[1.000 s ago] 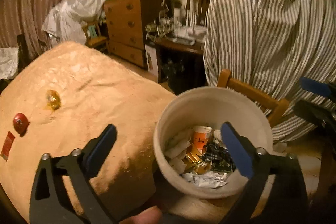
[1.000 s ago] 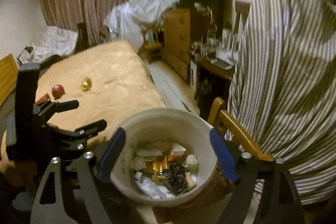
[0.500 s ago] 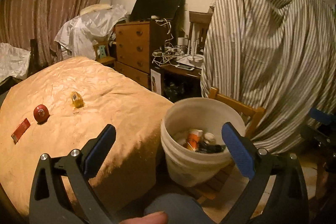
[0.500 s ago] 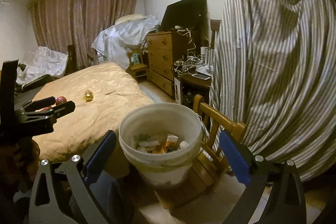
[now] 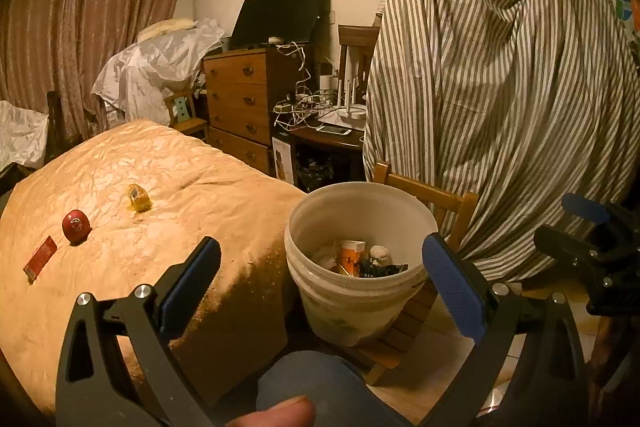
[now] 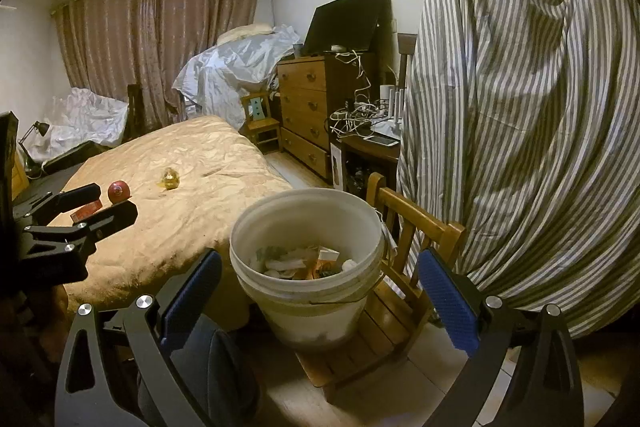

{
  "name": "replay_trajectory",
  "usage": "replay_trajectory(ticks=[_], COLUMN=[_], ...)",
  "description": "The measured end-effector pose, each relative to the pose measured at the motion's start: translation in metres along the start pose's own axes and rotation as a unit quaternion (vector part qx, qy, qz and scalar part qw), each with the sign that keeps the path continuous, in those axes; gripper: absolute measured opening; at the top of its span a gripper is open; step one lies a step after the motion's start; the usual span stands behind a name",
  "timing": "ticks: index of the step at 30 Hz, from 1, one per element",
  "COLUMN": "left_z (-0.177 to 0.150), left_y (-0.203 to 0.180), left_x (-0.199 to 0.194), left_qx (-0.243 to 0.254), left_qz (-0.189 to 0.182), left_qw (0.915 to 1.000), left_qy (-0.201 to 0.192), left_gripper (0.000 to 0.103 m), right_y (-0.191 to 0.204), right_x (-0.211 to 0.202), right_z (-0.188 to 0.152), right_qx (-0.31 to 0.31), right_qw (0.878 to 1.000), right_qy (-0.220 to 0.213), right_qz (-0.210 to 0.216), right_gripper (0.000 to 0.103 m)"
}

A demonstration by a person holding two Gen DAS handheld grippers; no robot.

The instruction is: Collect trash

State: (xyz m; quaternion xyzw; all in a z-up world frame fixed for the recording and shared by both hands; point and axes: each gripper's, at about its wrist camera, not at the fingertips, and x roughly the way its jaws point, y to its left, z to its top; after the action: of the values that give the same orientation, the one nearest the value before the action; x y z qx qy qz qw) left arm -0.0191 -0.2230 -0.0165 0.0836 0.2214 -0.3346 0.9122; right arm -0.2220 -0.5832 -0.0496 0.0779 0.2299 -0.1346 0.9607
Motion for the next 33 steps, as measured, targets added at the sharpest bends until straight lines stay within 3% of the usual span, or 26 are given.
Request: replay_trajectory(ticks=[33], left_z=[-0.0022], left_y=[-0.0031], left_x=[0.0011], left_qx=[0.008], left_qz=[0.002], left_qw=[1.0000], left_qy=[0.005], left_gripper=[0.097], right_y=[0.0001], right_x=[0.0065], right_z=[-0.0017], right_qx=[0.005], right_qw=[1.000], right_qy=[0.006], right_qz=[0.000], right_gripper=[0.098])
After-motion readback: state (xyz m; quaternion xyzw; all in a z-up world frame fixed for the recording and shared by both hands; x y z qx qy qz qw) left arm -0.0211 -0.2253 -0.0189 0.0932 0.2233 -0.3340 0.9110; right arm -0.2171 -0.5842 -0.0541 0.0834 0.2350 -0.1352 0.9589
